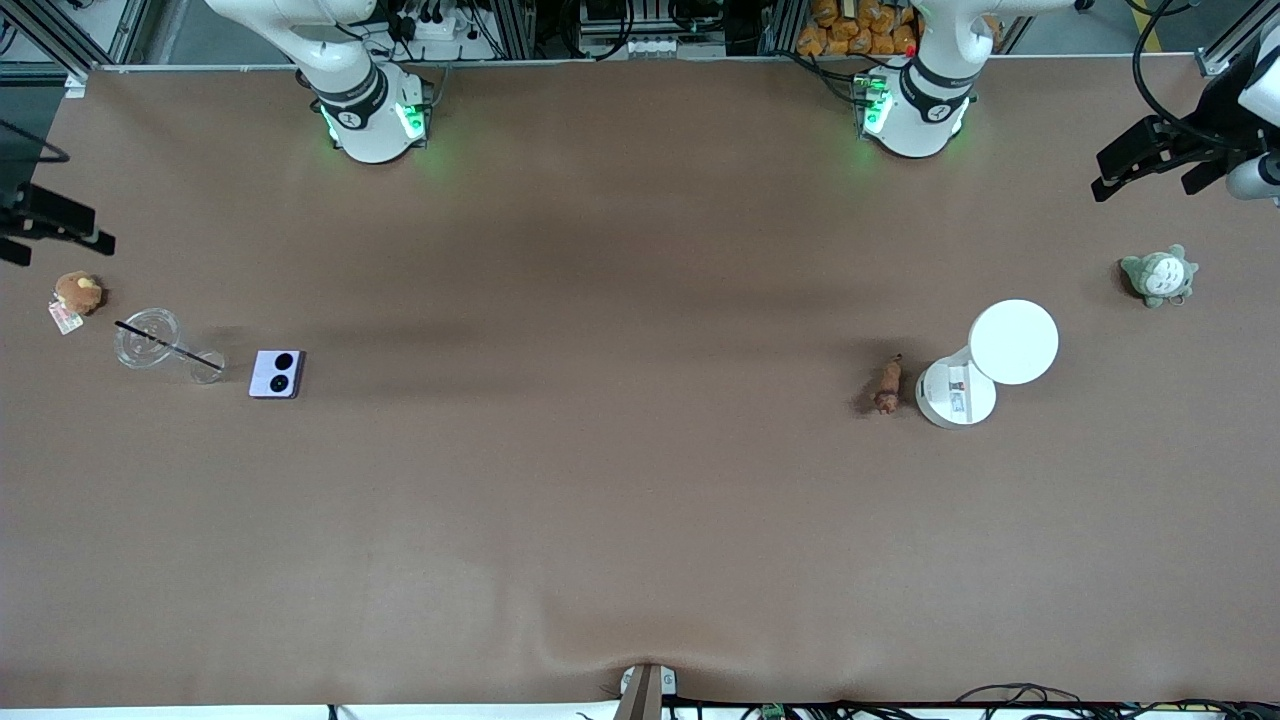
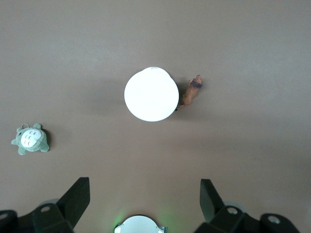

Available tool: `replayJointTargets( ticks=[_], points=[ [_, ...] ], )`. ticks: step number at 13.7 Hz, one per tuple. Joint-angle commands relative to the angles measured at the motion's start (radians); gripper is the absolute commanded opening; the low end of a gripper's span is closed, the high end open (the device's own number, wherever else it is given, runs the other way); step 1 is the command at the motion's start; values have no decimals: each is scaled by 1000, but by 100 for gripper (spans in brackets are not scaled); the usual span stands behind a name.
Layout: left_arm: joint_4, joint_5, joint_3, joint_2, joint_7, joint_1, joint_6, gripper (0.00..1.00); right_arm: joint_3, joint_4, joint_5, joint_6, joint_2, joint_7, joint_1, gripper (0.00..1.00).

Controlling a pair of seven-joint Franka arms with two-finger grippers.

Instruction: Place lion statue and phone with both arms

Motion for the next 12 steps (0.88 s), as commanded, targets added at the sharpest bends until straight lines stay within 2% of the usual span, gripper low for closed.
replayJointTargets(
  ticks=[1,3,5,12],
  points=[
    [-5,12,1,-24,7,-2,-18,100,29,-43,-37,4,-45,17,12,100],
    [3,11,3,-24,9,1,-18,100,34,8,-88,1,-40,15,47,100],
    [8,8,6,-22,9,3,-11,100,49,49,-82,3,-35,21,49,100],
    [32,15,6,1,11,1,6,100,60,39,-77,18,-32,14,43,100]
  ],
)
